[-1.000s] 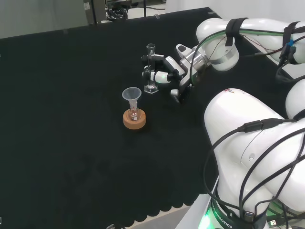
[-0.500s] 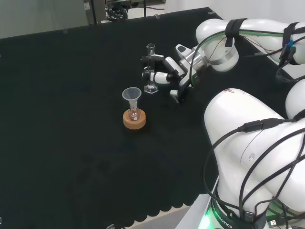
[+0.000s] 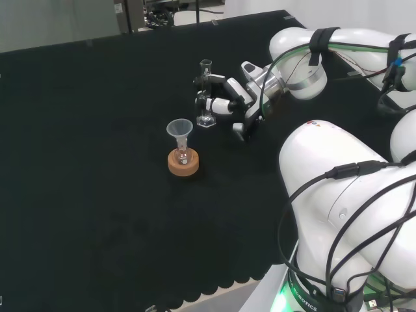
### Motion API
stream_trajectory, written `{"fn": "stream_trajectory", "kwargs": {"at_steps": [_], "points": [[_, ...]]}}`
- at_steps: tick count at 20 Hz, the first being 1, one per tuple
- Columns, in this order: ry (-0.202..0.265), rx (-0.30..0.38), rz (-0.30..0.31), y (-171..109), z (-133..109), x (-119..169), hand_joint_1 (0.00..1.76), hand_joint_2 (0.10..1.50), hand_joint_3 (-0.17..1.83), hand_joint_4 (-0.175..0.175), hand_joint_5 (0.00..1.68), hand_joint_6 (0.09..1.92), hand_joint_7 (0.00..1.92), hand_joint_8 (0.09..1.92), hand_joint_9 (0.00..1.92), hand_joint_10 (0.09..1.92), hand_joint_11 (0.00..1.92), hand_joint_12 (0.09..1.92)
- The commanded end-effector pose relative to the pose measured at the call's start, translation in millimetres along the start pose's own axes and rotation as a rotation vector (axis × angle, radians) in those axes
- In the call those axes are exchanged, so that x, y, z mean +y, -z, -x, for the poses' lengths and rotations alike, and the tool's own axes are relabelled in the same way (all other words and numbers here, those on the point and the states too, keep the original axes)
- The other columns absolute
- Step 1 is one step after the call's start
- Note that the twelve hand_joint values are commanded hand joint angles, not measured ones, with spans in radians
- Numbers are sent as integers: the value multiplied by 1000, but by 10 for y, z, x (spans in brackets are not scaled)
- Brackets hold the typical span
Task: Pick up the graduated cylinder.
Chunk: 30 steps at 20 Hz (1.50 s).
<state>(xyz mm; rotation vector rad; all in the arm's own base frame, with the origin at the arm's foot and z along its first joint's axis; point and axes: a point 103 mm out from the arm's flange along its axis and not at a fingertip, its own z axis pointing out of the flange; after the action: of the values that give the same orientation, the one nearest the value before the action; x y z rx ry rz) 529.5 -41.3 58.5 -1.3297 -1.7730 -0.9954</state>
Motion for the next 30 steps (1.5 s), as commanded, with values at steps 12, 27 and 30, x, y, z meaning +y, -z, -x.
{"fn": "stream_trajectory", "kwargs": {"at_steps": [12,27,30], "points": [[-30,-82,65,295,-14,-36,1093,1178,-27,-54,886,1095,959,573,1167,306,905,1035],[-40,-425,-87,801,-540,-98,1249,1137,-1,-175,920,1075,950,1074,1308,196,1028,958],[-57,-483,-110,861,-684,-163,1250,1135,-1,-175,924,1069,954,1068,1314,192,1036,958]]}}
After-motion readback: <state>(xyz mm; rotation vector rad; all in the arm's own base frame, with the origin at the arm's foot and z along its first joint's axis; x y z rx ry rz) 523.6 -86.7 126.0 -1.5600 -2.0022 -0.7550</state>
